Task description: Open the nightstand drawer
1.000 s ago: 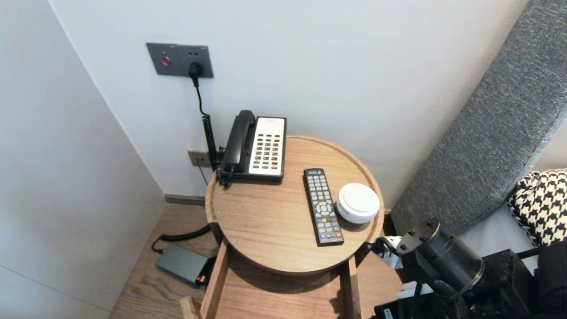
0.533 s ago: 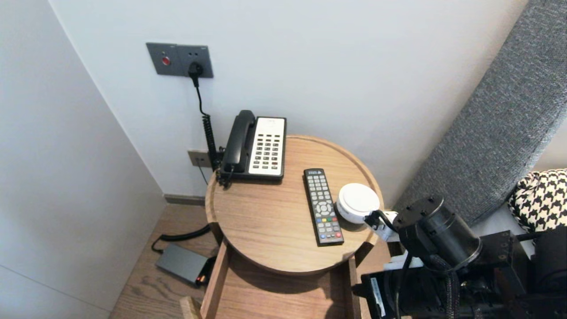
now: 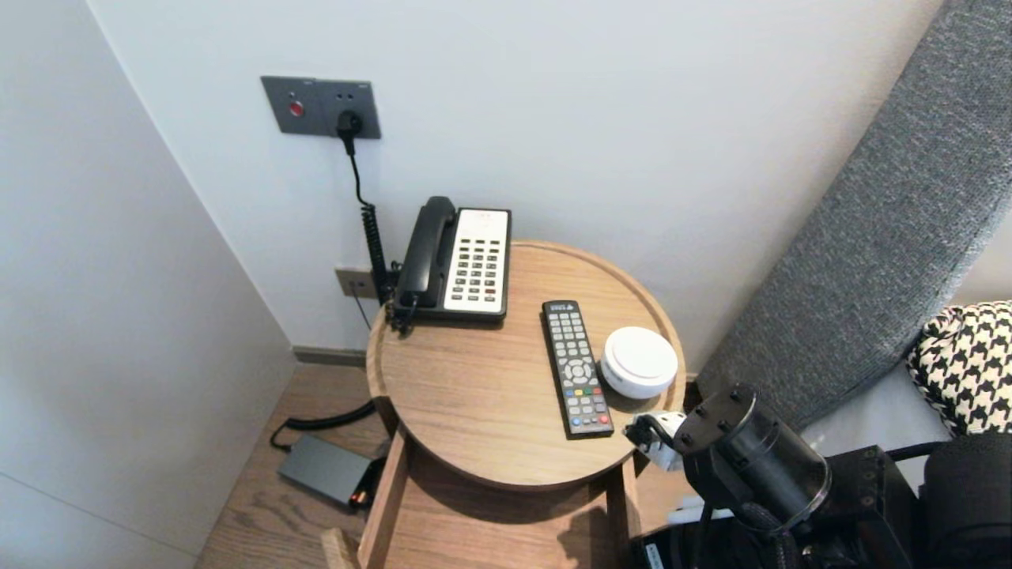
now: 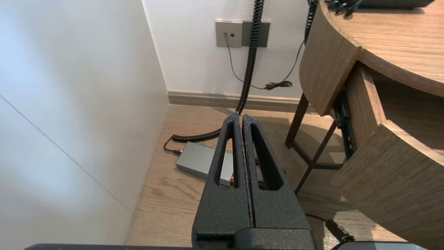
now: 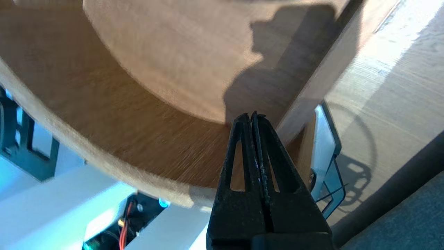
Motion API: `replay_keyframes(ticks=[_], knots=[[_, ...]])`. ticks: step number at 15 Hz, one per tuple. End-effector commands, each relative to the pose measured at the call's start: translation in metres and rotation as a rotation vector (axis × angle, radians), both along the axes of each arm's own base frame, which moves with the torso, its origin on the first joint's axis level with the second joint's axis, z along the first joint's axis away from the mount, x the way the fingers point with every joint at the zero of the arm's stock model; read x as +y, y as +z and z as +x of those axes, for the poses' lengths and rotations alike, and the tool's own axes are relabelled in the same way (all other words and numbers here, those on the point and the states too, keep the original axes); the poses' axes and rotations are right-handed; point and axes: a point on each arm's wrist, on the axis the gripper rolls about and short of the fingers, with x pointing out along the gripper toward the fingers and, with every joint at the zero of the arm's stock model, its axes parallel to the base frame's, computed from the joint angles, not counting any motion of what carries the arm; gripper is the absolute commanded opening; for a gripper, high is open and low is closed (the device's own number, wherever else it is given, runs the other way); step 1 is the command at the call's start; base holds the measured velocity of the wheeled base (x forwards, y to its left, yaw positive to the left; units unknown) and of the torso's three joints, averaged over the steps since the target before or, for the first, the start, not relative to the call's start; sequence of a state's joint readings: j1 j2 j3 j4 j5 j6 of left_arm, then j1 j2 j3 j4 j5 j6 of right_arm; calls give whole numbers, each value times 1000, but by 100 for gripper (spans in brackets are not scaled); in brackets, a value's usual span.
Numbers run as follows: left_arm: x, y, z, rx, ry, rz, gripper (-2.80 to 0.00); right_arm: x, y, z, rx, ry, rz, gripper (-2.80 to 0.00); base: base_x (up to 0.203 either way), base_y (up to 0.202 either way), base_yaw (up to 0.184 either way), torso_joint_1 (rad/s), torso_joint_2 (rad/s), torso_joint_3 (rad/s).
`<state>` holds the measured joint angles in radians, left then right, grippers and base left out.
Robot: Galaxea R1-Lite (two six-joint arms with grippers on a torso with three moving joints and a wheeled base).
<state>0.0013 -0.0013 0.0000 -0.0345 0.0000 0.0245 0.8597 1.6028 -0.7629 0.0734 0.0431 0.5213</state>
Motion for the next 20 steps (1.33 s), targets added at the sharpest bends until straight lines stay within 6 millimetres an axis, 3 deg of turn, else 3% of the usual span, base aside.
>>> replay_keyframes(ticks=[1,20], knots=[[0,-3,1,11,0,0,-280,3,-5,-6,13,27,-14,-280,0,0,0,0,0,0],[0,-3,1,11,0,0,-280,1,-21,-34,30,177,-84,-280,0,0,0,0,0,0]])
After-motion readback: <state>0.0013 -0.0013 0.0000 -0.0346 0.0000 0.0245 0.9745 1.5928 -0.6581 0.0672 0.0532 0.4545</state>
